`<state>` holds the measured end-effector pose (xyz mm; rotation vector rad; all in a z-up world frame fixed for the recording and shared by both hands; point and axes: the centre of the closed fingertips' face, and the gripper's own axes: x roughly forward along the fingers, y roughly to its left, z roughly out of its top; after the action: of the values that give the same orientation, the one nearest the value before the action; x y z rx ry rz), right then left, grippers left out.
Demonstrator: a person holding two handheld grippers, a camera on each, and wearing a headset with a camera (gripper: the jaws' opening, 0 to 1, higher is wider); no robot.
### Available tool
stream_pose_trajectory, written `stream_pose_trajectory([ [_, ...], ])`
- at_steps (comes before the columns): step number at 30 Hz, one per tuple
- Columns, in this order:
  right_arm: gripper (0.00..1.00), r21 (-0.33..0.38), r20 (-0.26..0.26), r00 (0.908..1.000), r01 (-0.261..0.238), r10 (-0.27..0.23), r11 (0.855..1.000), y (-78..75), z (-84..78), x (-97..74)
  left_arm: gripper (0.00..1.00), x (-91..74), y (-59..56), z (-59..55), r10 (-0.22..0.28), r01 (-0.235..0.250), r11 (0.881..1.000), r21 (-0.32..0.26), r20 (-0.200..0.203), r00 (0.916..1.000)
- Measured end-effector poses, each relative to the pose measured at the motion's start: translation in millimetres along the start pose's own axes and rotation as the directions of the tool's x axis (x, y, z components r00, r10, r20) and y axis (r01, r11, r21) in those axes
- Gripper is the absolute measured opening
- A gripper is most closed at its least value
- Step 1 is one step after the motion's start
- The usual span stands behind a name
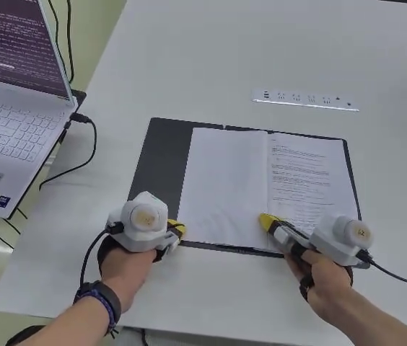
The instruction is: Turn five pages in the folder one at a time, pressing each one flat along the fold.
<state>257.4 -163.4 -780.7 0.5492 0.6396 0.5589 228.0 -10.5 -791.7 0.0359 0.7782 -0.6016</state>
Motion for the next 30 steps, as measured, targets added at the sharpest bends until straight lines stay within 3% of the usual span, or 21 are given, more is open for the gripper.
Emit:
stream_pose_trajectory([
  [15, 0.0, 0.004, -0.017, 0.9996, -0.024, 0.024, 1.0, 10.7, -20.5, -18.7, 0.0, -0.6, -0.3, 0.2, -0.002, 0.002, 1.0, 0.001, 0.0, 1.0],
  [30, 0.0, -0.005, -0.055, 0.9976, -0.042, 0.042, 0.999, 13.0, -27.2, -25.0, 0.0, -0.9, -0.7, 0.1, -0.003, 0.003, 1.0, -0.023, 0.004, 1.0],
])
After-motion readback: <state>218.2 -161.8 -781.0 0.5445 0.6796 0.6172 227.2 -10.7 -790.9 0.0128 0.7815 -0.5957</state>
